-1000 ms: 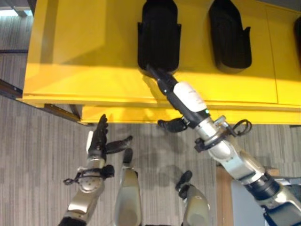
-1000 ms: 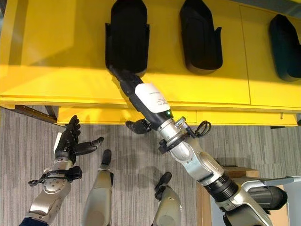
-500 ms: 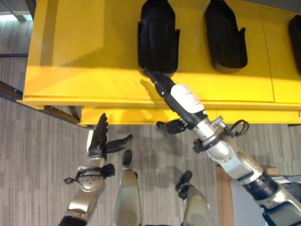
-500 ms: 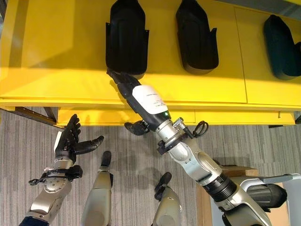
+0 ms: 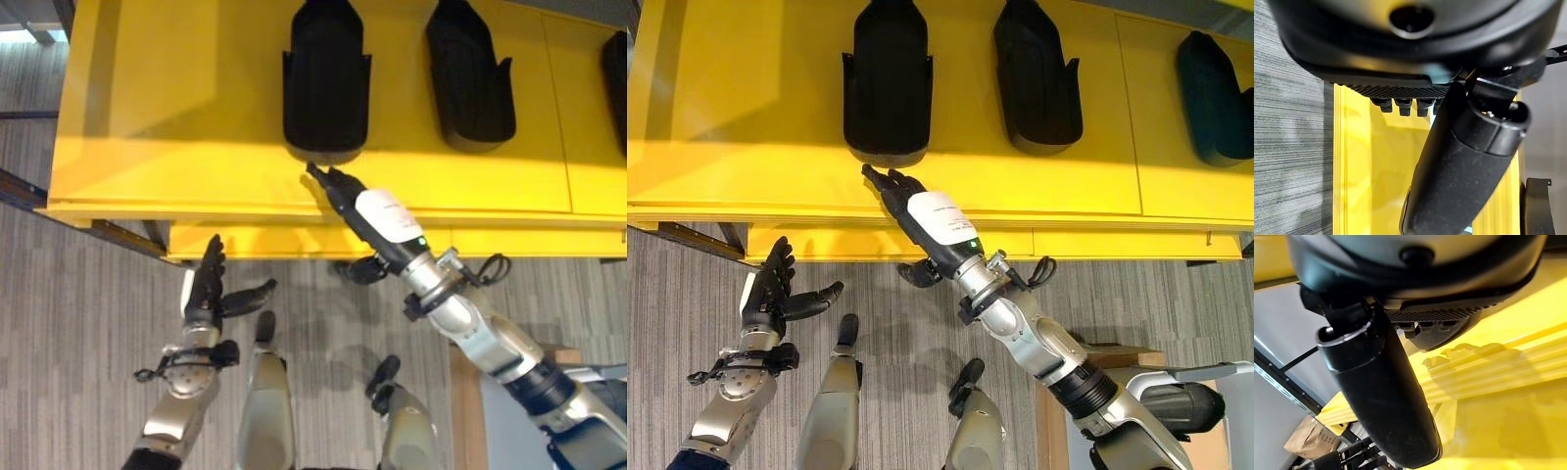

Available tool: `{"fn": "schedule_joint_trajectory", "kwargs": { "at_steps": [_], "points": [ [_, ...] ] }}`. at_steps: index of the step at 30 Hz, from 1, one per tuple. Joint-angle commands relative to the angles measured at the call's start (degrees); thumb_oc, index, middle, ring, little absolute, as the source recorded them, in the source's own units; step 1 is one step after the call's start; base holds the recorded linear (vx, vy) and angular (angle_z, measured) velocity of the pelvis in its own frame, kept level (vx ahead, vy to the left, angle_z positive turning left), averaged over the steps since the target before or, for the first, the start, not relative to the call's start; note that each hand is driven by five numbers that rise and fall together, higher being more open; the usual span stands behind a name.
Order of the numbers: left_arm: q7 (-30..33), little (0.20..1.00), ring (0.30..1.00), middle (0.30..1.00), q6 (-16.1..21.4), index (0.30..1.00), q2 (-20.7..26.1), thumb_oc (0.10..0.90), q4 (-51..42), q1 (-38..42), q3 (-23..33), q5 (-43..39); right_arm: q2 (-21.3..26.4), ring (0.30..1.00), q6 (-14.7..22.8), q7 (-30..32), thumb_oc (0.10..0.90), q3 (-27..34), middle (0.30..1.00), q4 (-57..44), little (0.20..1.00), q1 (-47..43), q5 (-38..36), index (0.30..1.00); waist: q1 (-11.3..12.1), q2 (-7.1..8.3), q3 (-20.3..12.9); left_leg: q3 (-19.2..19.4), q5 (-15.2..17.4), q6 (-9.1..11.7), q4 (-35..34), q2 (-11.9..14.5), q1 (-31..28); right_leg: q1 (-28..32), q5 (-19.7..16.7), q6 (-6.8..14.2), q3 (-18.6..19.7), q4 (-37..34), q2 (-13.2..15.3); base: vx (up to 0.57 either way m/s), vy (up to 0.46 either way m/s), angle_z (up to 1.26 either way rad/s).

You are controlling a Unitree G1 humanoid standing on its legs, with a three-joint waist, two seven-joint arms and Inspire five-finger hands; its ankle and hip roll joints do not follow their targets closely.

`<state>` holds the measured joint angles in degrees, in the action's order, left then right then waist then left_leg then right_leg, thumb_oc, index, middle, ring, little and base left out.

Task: Move parts from the plastic box to the shelf.

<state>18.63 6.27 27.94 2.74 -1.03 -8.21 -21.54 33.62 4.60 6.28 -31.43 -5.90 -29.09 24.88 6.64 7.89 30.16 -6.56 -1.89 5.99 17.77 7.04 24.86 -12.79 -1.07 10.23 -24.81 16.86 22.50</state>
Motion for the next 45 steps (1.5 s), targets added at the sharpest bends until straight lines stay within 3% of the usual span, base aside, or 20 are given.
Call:
{"fn": "schedule_joint_trajectory", "kwargs": {
  "at_steps": [1,25,45],
  "points": [
    [1.1,1.000,1.000,1.000,4.5,1.000,-0.1,0.900,-5.8,-1.6,2.9,4.0,-0.7,1.000,3.2,1.7,0.900,0.3,1.000,-2.0,1.000,-2.7,2.6,1.000,0.3,1.13,-4.8,4.5,-0.1,-2.9,-4.0,0.6,-3.3,-0.4,-2.2,-0.5,1.4,4.0,-0.8,0.00,0.000,0.00],
    [0.8,1.000,1.000,1.000,5.1,1.000,0.0,0.900,-4.6,-0.2,1.4,3.1,-6.2,1.000,-1.0,4.8,0.900,-1.6,1.000,14.2,1.000,-7.3,7.3,1.000,1.5,0.67,-4.4,4.2,0.4,-3.3,-3.6,0.2,-3.0,-0.5,-2.3,-0.4,1.3,4.7,-0.7,0.00,0.000,0.00],
    [0.0,1.000,1.000,1.000,5.4,1.000,0.5,0.900,-4.1,-0.1,0.8,2.1,-7.2,1.000,-3.1,6.1,0.900,-1.3,1.000,21.3,1.000,-11.2,7.7,1.000,2.2,0.49,-4.0,4.1,0.9,-3.6,-2.9,-0.1,-2.7,-0.6,-2.7,-0.3,1.3,5.2,-0.5,0.00,0.000,0.00]
  ]
}}
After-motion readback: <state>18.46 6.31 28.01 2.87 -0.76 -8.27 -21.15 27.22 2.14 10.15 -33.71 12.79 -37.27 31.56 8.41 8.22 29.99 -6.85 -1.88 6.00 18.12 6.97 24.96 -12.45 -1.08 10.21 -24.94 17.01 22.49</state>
